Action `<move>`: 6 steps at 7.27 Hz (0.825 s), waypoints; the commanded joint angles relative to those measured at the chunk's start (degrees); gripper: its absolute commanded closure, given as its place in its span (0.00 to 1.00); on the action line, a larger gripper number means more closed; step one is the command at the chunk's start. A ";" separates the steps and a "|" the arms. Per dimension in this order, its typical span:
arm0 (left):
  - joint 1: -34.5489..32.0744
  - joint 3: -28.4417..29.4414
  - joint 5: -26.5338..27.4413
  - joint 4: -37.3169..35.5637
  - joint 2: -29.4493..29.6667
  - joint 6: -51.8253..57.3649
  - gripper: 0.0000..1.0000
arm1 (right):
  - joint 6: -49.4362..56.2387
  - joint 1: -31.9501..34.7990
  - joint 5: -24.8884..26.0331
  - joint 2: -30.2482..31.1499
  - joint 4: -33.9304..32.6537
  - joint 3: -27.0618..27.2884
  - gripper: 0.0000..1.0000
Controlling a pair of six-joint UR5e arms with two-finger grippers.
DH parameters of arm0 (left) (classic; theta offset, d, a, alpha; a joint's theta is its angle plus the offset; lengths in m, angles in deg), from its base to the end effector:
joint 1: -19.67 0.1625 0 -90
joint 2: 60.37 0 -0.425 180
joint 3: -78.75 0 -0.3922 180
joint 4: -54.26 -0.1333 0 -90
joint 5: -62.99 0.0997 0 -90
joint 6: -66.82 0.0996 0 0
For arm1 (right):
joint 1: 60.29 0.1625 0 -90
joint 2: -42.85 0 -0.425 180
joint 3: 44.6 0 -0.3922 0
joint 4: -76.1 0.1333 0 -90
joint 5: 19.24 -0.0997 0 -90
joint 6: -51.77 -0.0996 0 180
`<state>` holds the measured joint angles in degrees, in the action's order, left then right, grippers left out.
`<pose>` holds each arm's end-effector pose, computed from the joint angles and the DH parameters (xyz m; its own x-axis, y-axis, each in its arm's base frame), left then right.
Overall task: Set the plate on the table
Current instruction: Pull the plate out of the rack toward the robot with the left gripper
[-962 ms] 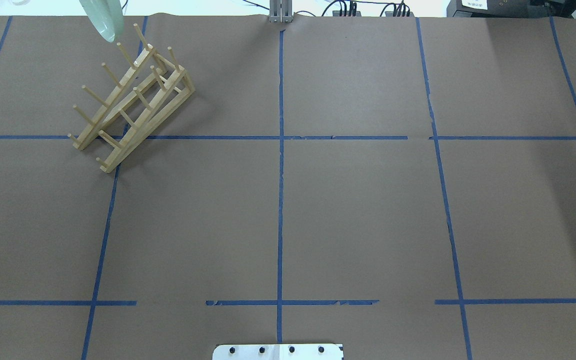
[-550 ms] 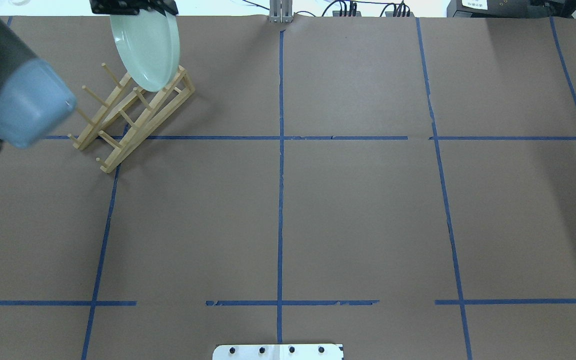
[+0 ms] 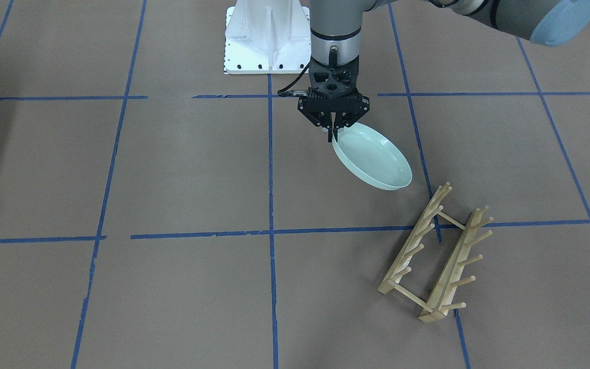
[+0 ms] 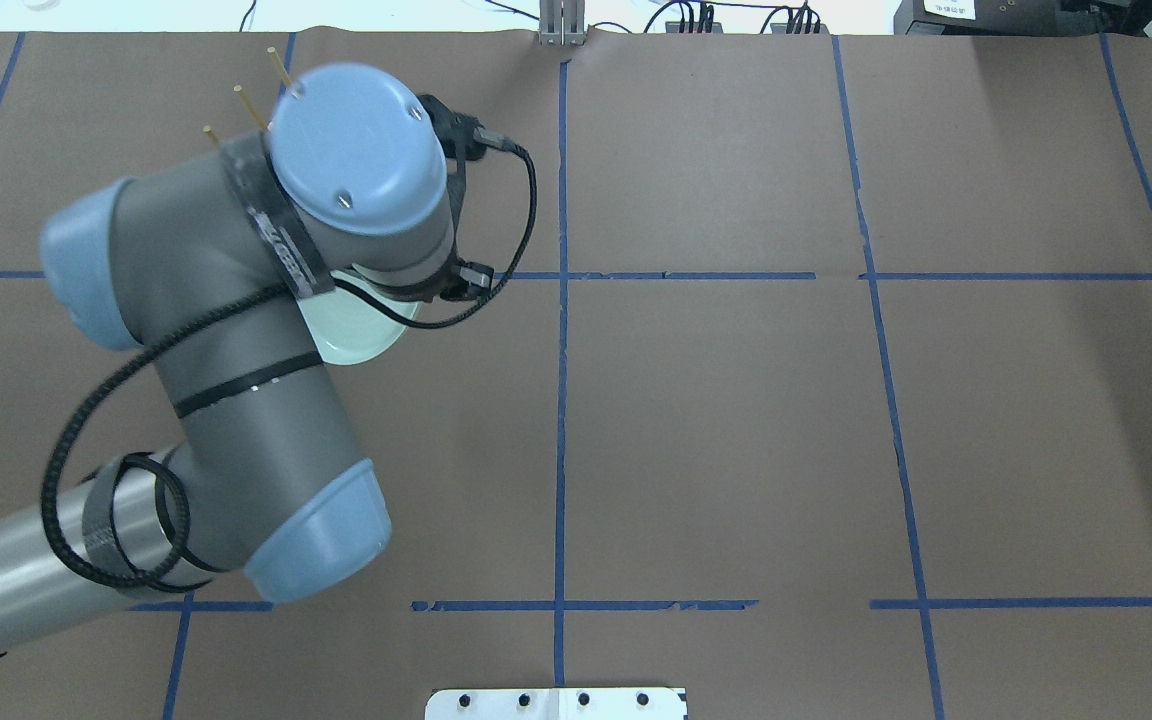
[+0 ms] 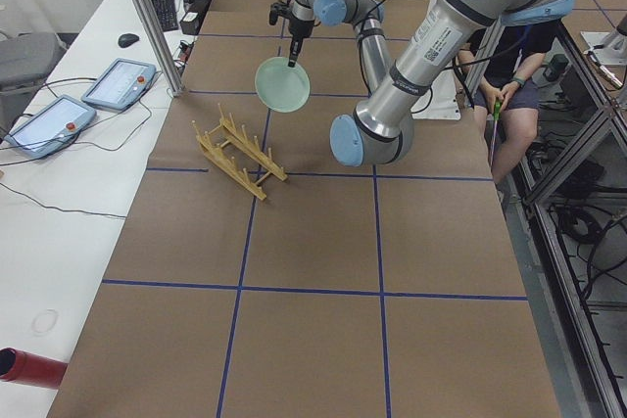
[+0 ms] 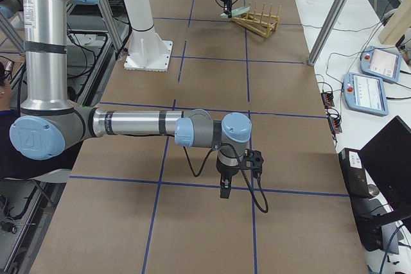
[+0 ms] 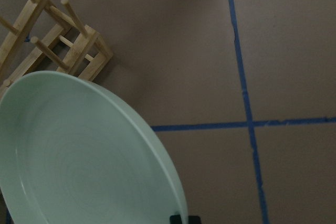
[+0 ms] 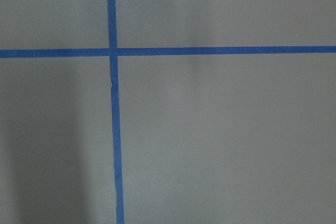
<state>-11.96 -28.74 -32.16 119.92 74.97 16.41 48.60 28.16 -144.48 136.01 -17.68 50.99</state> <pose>0.4637 -0.4316 0.1279 0.8161 0.2428 -0.5244 -0.0589 0.9377 0.3425 0.0632 -0.4681 0.6539 0.8171 0.0468 0.5747 -0.0182 0.9983 -0.0554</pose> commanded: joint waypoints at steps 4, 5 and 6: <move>9.74 7.91 8.14 -1.51 -3.14 12.88 1.00 | 0.01 -0.04 0.00 0.00 -0.09 -0.06 0.00; 11.83 9.21 8.31 -0.46 -4.02 12.88 1.00 | -0.08 0.05 0.00 0.00 0.00 -0.06 0.00; 15.51 10.44 12.93 -0.53 -4.21 11.67 0.01 | 0.01 0.05 0.00 0.00 0.00 -0.06 0.00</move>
<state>0.02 -19.73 -22.83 118.93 71.39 28.97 48.56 28.18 -144.48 136.01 -17.70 50.93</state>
